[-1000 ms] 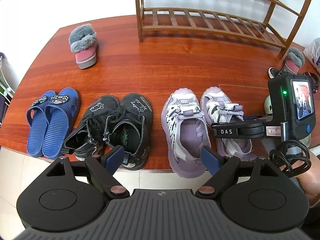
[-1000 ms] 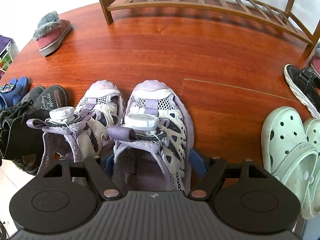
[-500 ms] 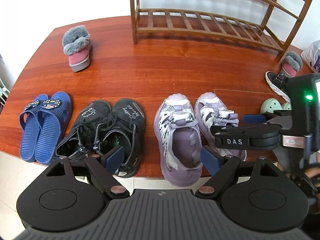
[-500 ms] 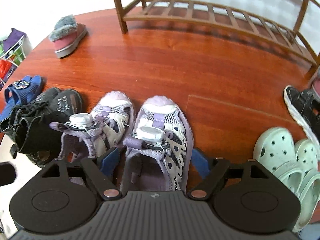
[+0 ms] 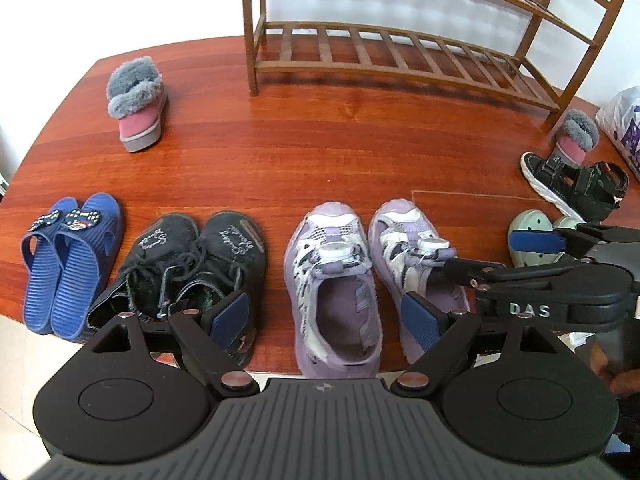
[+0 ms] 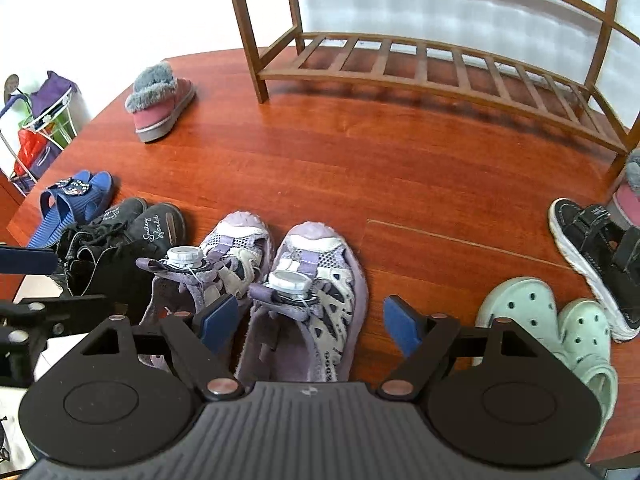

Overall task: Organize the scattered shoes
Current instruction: 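Open the right tool to release the lavender sneaker and withdraw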

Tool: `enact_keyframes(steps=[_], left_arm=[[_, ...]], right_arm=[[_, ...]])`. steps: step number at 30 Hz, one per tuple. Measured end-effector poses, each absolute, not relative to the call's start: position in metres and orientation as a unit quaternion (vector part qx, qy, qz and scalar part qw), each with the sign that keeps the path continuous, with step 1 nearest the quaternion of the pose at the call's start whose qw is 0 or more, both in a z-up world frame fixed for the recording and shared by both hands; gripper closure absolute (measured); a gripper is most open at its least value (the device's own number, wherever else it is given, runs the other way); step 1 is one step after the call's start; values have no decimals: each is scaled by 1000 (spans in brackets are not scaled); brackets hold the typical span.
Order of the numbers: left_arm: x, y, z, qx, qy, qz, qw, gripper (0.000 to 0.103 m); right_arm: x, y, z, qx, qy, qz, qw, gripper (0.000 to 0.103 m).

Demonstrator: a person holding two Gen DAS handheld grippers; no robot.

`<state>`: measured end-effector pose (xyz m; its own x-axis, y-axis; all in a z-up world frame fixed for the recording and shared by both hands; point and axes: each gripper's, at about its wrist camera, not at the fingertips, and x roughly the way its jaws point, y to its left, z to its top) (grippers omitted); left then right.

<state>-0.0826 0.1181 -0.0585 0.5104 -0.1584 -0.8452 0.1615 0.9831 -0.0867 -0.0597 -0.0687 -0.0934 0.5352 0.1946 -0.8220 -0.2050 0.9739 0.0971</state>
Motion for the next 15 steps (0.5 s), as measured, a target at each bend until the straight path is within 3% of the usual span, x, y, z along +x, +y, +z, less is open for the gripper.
enact_keyframes(steps=[15], left_arm=[[-63, 58, -55, 2, 484, -118, 867, 18]], right_arm=[[-62, -150, -83, -2, 478, 85, 874, 16]])
